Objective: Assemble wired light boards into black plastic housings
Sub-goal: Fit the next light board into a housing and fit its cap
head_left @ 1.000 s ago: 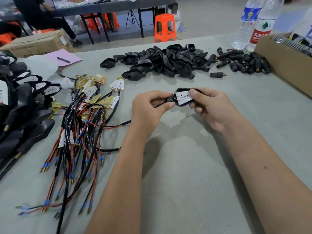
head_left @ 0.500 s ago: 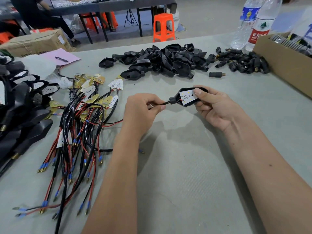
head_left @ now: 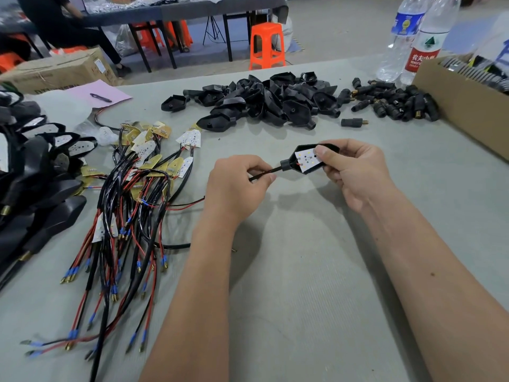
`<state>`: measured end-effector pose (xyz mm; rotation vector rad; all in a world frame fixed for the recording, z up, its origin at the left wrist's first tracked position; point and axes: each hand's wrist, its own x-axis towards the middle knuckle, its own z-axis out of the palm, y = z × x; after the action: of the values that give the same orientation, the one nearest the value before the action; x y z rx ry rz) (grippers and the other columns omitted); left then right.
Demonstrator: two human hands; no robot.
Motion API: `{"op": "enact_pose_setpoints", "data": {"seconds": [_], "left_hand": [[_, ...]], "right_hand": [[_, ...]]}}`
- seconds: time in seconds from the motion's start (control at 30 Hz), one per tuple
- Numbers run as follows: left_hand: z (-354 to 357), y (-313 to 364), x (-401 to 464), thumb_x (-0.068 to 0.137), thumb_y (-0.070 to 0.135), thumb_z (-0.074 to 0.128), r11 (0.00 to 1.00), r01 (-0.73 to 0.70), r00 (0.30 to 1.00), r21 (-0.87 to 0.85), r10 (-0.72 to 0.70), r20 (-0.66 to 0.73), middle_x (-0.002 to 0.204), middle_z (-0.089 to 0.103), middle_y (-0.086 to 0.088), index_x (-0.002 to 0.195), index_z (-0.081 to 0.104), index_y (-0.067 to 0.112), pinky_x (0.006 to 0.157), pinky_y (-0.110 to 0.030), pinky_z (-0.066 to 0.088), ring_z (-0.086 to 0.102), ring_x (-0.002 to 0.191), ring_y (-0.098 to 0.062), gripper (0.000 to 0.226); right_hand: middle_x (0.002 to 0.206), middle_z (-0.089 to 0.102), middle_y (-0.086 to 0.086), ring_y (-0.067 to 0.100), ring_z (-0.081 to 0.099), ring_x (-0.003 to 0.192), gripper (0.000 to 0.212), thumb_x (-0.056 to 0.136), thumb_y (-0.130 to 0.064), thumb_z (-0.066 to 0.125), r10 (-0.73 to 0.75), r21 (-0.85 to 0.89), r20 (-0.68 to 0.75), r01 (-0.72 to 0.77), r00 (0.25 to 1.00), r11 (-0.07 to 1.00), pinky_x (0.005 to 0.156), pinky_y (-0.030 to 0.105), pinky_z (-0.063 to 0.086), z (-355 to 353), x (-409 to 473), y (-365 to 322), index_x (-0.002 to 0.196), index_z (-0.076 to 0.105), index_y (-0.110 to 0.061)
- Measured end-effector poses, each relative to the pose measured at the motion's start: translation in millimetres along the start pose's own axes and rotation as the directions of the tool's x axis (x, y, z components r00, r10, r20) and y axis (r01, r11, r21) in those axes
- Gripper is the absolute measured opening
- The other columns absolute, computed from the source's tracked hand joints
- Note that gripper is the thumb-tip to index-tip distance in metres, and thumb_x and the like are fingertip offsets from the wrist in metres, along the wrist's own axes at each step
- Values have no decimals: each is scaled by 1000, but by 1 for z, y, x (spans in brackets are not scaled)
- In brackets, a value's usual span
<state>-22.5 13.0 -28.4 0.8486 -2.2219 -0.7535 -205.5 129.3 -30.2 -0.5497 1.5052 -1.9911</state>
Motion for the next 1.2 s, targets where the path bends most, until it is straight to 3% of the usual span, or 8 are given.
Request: {"op": "enact_pose_setpoints", "data": {"seconds": [0.13, 0.3, 0.5, 0.7, 0.83, 1.07, 1.13, 1.2], "left_hand": [[6, 13, -2, 77, 37, 87, 994, 44, 997, -103, -38, 64, 88, 71, 15, 114, 75, 31, 83, -31, 56, 65, 80, -3, 40], [10, 27, -5, 81, 41, 79, 968, 90, 989, -236, -60, 134, 74, 75, 2, 91, 79, 27, 75, -49, 58, 70, 73, -25, 17], [10, 24, -2, 90, 14, 75, 941, 154, 984, -302, -120, 129, 74, 77, -1, 91, 76, 15, 66, -36, 62, 71, 56, -18, 1], [9, 17, 0, 89, 8, 75, 946, 151, 985, -287, -118, 127, 73, 74, -3, 85, 74, 17, 59, -31, 59, 70, 56, -18, 10], [9, 18, -1, 91, 11, 75, 918, 184, 977, -351, -132, 168, 70, 73, 1, 85, 74, 21, 55, -19, 52, 69, 57, -13, 12], [6, 17, -1, 93, 22, 75, 918, 191, 967, -347, -115, 228, 77, 76, 2, 97, 77, 18, 59, -23, 53, 68, 58, -14, 6], [-3, 10, 0, 91, 31, 74, 945, 184, 967, -269, -124, 223, 80, 78, 3, 94, 76, 21, 58, -25, 51, 66, 53, -15, 11], [-13, 1, 1, 89, 23, 74, 961, 184, 964, -206, -136, 229, 78, 78, 3, 85, 76, 23, 60, -28, 54, 64, 51, -15, 4]], "right_hand": [[71, 71, 4, 9, 52, 51, 7, 86, -3, 79, 22, -58, 90, -17, 996, 998, 46, 14, 41, 0, -2, 1, 85, 78, -10], [69, 70, 5, 10, 52, 54, 4, 89, -4, 77, -7, -142, 154, 29, 988, 990, 46, 15, 38, 3, -5, 2, 92, 76, -6], [66, 68, 1, 11, 54, 56, 6, 90, -4, 76, -30, -205, 257, 85, 966, 975, 47, 17, 38, 7, -8, 2, 93, 77, -9], [71, 71, 6, 8, 56, 54, 9, 90, -4, 76, 14, -242, 326, 69, 945, 968, 50, 17, 46, 8, -10, 3, 99, 78, -4], [68, 71, 6, 9, 56, 53, 8, 86, -3, 79, 9, -220, 325, 66, 946, 973, 50, 16, 46, 6, -10, 1, 94, 79, -6], [67, 71, 6, 9, 57, 52, 7, 85, -2, 80, 17, -223, 280, 48, 960, 974, 48, 17, 45, 7, -10, 2, 91, 79, -5], [68, 72, 7, 9, 56, 51, 6, 85, -1, 79, 19, -207, 210, 25, 977, 978, 48, 17, 45, 4, -9, 0, 90, 78, -4], [66, 72, 7, 8, 55, 48, 5, 86, 0, 78, 29, -176, 154, -1, 988, 984, 48, 16, 45, 0, -7, -3, 90, 77, -2]]}}
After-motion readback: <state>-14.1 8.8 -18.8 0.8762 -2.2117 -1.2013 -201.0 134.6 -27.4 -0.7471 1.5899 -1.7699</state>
